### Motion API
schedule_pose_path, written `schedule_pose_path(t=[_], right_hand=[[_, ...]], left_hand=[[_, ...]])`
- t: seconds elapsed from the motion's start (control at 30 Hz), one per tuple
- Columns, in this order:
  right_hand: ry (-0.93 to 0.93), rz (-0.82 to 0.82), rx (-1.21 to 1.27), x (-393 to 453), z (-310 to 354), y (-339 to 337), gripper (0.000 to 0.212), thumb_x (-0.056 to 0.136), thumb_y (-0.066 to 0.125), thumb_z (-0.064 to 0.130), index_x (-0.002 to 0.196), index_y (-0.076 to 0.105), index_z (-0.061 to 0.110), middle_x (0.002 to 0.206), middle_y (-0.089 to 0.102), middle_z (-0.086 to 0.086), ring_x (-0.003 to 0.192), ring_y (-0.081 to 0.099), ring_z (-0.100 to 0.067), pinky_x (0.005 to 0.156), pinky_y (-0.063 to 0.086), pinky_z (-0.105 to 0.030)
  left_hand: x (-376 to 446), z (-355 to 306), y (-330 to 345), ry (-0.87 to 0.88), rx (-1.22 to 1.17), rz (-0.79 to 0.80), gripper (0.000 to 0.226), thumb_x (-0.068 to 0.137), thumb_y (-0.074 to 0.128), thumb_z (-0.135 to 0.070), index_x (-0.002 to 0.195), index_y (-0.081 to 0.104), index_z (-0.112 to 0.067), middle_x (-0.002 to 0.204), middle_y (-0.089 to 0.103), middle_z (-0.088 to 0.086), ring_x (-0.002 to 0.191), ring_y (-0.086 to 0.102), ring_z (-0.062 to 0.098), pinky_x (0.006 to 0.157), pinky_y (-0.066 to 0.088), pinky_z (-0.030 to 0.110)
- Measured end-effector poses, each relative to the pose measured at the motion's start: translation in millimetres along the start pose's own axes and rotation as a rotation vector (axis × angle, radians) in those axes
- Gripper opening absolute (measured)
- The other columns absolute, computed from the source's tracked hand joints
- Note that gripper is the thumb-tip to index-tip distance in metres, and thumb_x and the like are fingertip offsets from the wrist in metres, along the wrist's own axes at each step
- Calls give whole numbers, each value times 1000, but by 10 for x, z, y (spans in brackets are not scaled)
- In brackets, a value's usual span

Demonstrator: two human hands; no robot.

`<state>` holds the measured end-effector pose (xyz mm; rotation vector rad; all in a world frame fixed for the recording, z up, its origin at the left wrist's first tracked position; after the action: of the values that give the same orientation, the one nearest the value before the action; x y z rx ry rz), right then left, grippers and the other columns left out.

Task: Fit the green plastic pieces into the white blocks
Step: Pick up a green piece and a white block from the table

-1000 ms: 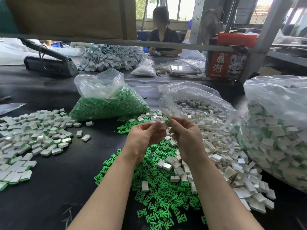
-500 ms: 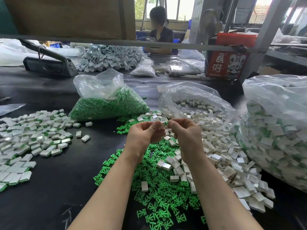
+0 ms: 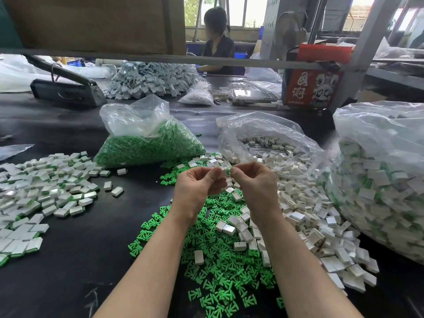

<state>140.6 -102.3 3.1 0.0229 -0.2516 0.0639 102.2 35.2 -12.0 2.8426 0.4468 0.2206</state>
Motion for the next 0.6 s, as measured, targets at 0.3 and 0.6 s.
schedule_pose_path(t=[0.3, 0.6], right_hand=[[65, 35, 89, 5, -25, 30, 6, 84, 73, 9, 85, 68, 5, 73, 63, -3, 60, 56, -6, 58, 47, -21], [43, 27, 66, -8, -50, 53, 8, 84, 73, 11, 86, 69, 5, 73, 65, -1, 60, 59, -2, 58, 48, -17]], left_hand=[[8, -38, -19, 33, 24, -5, 13, 87, 69, -15, 88, 70, -2, 74, 75, 8, 66, 73, 19, 58, 54, 21], [-5, -20, -24, 19, -16, -17, 11, 86, 70, -17, 87, 70, -6, 76, 75, 8, 67, 73, 19, 58, 54, 21]])
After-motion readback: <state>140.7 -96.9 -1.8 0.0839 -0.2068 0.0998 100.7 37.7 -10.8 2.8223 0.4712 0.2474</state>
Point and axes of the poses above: each hand's wrist, its own x-axis towards the middle knuckle, its own y-axis out of the palm, z = x × y, the point moved 3 cm from there along x, towards the middle knuckle
